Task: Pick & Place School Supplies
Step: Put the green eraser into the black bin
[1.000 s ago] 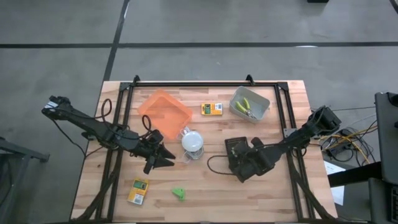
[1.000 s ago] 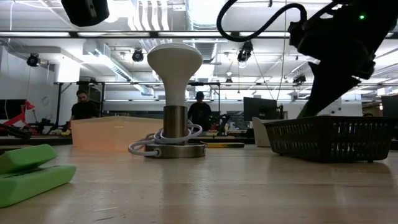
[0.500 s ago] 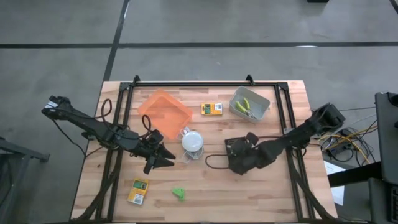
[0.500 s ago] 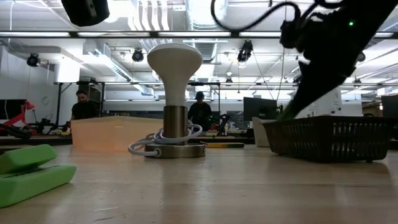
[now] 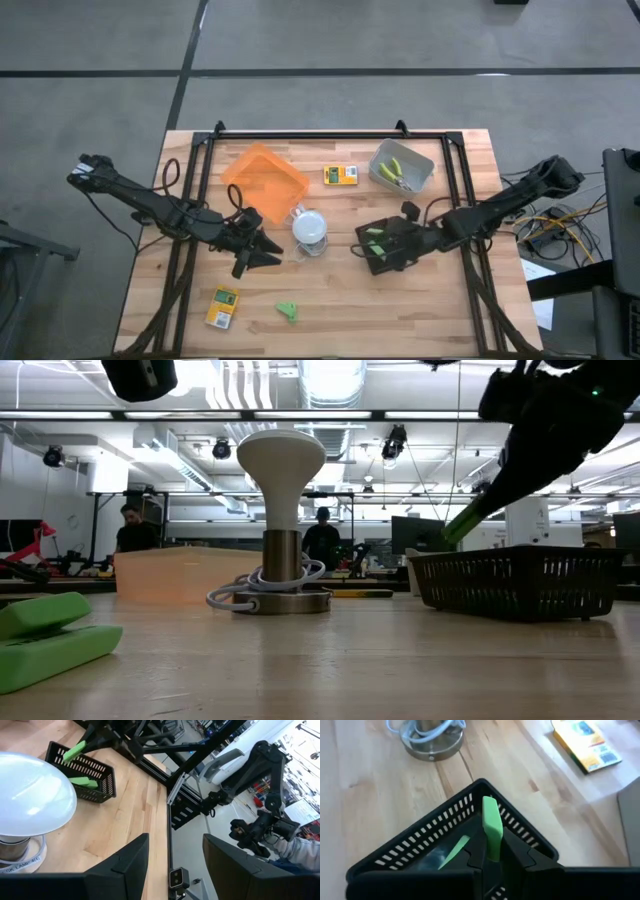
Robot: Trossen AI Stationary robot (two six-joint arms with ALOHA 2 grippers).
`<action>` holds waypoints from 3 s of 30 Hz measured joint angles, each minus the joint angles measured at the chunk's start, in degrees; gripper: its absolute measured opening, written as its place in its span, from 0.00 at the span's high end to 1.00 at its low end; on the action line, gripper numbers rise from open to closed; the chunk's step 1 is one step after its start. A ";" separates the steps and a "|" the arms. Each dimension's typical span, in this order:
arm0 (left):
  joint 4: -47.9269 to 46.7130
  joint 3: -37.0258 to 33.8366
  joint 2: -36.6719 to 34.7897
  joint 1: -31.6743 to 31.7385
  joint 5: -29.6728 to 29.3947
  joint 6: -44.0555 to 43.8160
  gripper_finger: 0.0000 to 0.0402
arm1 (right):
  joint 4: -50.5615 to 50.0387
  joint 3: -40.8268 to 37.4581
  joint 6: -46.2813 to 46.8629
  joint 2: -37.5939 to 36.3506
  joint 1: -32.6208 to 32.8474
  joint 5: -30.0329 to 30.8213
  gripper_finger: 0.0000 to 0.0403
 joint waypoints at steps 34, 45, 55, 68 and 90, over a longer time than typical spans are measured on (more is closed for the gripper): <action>0.51 0.00 0.00 0.04 -5.94 0.23 0.53 | 0.31 -1.67 6.85 6.59 -1.97 -10.57 0.79; 0.53 0.00 0.00 0.04 -5.94 0.21 0.53 | 0.37 -1.64 7.82 5.88 -1.95 -10.59 0.59; 0.41 0.00 0.00 0.04 -5.94 0.23 0.53 | -1.08 3.38 4.59 4.33 -1.95 -11.06 0.57; -1.35 0.00 0.77 0.02 -5.91 0.25 0.53 | -0.01 22.30 -4.43 3.87 -1.45 -10.91 0.64; -1.11 0.00 1.51 -0.57 -4.93 -1.31 0.53 | 38.70 10.85 -15.82 3.96 1.73 -10.60 0.69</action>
